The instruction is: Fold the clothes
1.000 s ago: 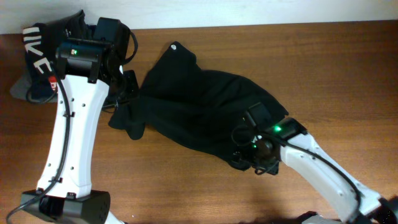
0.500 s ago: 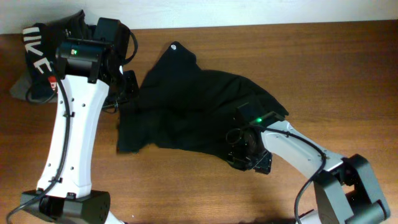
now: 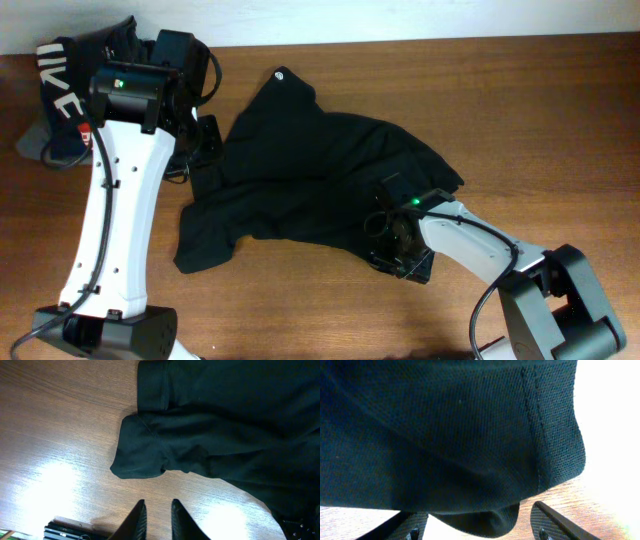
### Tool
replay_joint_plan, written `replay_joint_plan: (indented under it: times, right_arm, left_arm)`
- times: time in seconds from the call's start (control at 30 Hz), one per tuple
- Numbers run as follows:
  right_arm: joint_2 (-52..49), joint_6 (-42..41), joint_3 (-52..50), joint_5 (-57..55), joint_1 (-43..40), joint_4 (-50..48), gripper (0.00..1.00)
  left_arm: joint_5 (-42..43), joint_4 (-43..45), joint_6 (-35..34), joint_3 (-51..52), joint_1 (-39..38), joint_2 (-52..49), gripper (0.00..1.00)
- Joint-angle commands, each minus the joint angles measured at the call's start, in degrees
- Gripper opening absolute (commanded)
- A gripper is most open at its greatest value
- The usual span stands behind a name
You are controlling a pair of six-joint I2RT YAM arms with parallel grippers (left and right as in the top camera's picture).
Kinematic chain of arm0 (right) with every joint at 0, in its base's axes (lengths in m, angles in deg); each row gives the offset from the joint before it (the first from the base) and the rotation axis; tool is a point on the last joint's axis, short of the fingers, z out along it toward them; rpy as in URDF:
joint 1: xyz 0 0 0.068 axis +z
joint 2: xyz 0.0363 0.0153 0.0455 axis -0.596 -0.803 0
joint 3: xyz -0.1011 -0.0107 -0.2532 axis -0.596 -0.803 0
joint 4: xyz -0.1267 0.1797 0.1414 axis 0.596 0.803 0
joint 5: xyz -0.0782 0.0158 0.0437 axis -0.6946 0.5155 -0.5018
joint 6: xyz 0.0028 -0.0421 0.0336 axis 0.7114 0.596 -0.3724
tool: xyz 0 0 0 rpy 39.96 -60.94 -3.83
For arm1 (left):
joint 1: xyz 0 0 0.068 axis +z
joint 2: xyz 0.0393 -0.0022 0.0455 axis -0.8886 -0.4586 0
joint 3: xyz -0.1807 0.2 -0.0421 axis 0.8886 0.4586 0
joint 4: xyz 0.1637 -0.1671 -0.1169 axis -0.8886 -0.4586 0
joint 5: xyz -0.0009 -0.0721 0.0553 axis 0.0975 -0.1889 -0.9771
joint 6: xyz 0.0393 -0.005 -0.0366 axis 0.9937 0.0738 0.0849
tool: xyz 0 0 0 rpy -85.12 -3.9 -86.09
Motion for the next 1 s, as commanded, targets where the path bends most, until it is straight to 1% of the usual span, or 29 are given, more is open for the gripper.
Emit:
replay_joint_plan:
  times: [0.0,0.2,0.27,0.3,0.57,0.63,0.7,0.77,0.83,0.97]
  right_arm:
    - [-0.31,-0.74,-0.37,-0.33,0.55,-0.83,0.65]
    - [-0.31,-0.72,-0.37,-0.35,0.55,-2.21,0.4]
    - [-0.31,-0.72,-0.37,-0.35,0.55,-2.43,0.33]
    - [-0.31,-0.72,-0.37,-0.37,0.55,-2.43,0.31]
    - [-0.31,-0.72,-0.37,-3.48,0.37,-2.34,0.29]
    - [-0.31,-0.7,-0.37,-3.58,0.04,-2.38,0.29]
    - [-0.31,-0.63,-0.37,-3.61,-0.9,-2.32,0.29]
    - [-0.31,-0.2,-0.37,-3.58,-2.56,-2.34,0.3]
    - [-0.31,1.51,-0.35,-3.34,-4.44,-2.36,0.3]
    - [-0.31,5.79,-0.35,-2.27,-8.63,-1.92,0.3]
  left_arm:
    - [-0.66,-0.13,-0.57,-0.76,0.37,-0.59,0.23]
    - [-0.66,-0.04,-0.57,1.79,0.37,-0.59,0.37]
    - [-0.66,0.07,-0.59,3.8,0.37,-0.59,0.38]
    - [-0.63,0.37,-0.61,5.14,0.37,-0.59,0.39]
    - [-0.15,5.66,-0.59,16.98,0.37,-0.59,0.4]
    - [-0.17,6.23,-0.57,19.67,0.37,-0.59,0.52]
    - [-0.15,6.91,-0.57,22.47,0.37,-0.59,0.67]
    - [0.26,7.65,-0.57,25.44,0.37,-0.59,0.78]
    - [0.55,8.72,-0.57,28.59,0.37,-0.59,0.83]
    - [0.66,12.98,-0.59,34.64,0.57,-0.59,0.84]
